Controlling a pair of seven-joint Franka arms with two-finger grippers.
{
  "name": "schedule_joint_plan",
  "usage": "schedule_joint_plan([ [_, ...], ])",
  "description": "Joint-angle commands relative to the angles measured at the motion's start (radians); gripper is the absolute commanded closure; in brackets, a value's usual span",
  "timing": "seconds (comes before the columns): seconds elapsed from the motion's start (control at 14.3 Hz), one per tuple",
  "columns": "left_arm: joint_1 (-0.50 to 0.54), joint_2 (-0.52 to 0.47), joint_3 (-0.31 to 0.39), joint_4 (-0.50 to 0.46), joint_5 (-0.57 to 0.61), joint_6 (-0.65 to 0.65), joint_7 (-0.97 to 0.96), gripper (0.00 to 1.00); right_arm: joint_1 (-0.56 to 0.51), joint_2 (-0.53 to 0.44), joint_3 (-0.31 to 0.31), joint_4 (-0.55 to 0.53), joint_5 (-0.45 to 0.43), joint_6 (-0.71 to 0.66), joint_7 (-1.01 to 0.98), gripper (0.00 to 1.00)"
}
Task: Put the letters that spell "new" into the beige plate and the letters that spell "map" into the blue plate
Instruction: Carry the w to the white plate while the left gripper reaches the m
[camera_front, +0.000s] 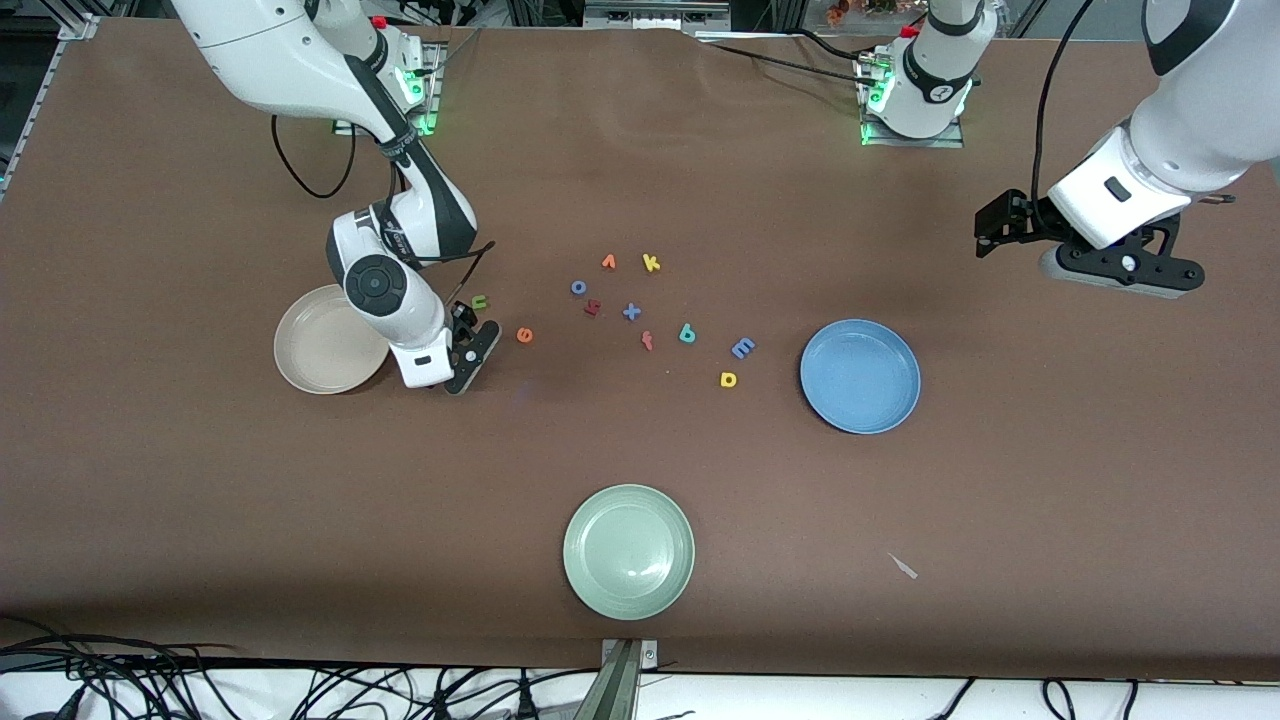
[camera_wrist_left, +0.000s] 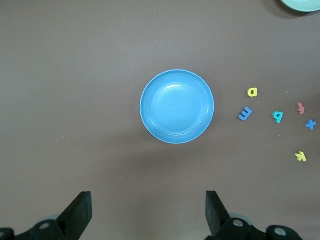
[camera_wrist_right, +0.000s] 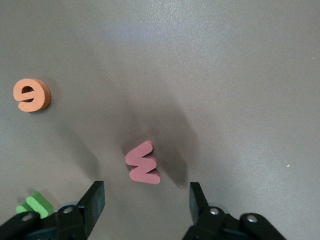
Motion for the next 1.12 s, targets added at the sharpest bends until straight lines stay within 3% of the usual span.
schedule_joint_plan([
  [0.0, -0.020, 0.079, -0.004, 0.032, 0.024, -0.035, 0.008, 0.00, 0.002, 0.025, 0.007, 0.007, -0.029, 0.039, -0.014, 0.28],
  [0.42, -0.117, 0.335, -0.006, 0.093, 0.024, 0.065, 0.000, 0.00, 0.013, 0.031, 0.009, 0.007, -0.029, 0.047, -0.014, 0.36],
  [0.7, -0.259, 0.469, -0.006, 0.167, 0.021, 0.071, -0.023, 0.00, 0.014, 0.033, 0.009, 0.005, -0.030, 0.064, -0.022, 0.50],
  [0.84, -0.316, 0.510, -0.006, 0.155, 0.022, 0.193, -0.032, 0.00, 0.014, 0.040, 0.009, 0.005, -0.030, 0.073, -0.033, 0.67],
  [1.05, -0.388, 0.576, -0.004, 0.138, 0.024, 0.281, -0.058, 0.00, 0.014, 0.040, 0.009, 0.007, -0.030, 0.072, -0.033, 0.77],
])
